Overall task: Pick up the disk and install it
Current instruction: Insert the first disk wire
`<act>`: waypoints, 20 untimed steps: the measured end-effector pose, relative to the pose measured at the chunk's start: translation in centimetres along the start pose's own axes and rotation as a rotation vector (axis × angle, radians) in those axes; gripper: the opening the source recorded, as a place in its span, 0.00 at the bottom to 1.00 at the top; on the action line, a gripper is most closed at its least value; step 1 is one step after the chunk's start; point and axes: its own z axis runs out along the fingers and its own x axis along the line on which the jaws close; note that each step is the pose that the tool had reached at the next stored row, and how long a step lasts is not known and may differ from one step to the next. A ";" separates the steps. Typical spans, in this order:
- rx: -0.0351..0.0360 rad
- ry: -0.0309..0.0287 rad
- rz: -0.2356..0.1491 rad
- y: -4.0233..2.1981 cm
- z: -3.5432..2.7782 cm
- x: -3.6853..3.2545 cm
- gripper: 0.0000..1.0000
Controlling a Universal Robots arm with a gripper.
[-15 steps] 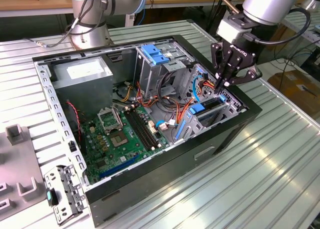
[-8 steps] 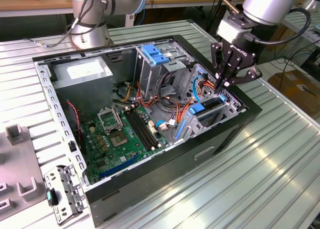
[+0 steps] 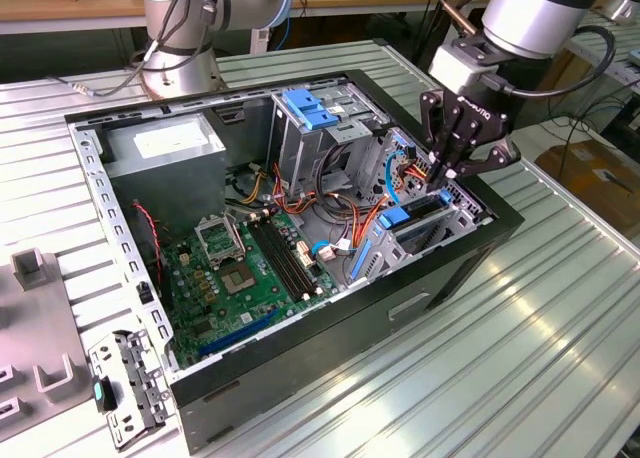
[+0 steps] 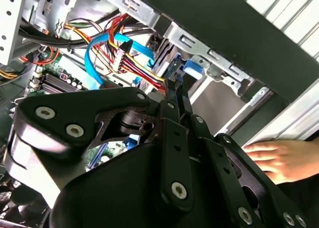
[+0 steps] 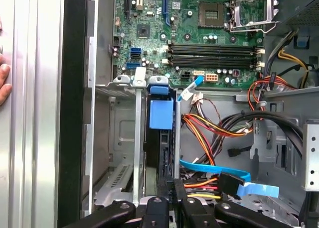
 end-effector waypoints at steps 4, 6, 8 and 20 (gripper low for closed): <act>-0.0001 0.0000 0.010 0.27 0.42 -0.27 0.16; -0.0003 -0.0003 0.017 0.26 0.55 -0.40 0.16; -0.0004 -0.0004 0.023 0.26 0.64 -0.40 0.16; -0.0010 -0.0009 0.045 0.26 1.09 -0.05 0.16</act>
